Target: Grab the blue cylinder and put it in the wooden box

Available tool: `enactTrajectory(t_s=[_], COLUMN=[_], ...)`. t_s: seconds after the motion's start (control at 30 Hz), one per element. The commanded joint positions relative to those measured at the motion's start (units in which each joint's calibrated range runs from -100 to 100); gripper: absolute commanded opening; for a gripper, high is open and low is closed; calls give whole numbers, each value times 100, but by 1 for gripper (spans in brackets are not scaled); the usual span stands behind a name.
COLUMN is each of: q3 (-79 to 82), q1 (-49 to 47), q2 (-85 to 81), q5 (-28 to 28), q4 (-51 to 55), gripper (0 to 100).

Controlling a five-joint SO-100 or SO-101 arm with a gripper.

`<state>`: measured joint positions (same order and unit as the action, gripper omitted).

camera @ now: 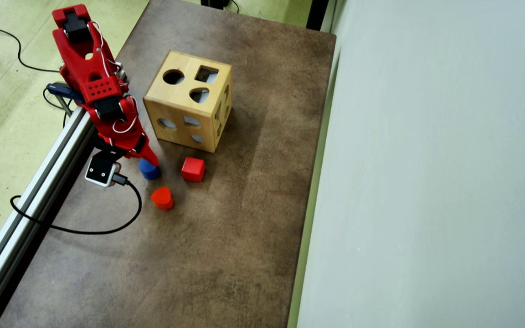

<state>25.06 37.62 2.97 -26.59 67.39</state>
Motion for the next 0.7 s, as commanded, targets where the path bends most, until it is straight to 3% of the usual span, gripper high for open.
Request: enactTrajectory(t_s=[0.0,0.67], q3=[-216,-180], q1=[-33,-144], q2=[209,965], q5=[20,24], q4=[-61,-696], gripper=[34,34])
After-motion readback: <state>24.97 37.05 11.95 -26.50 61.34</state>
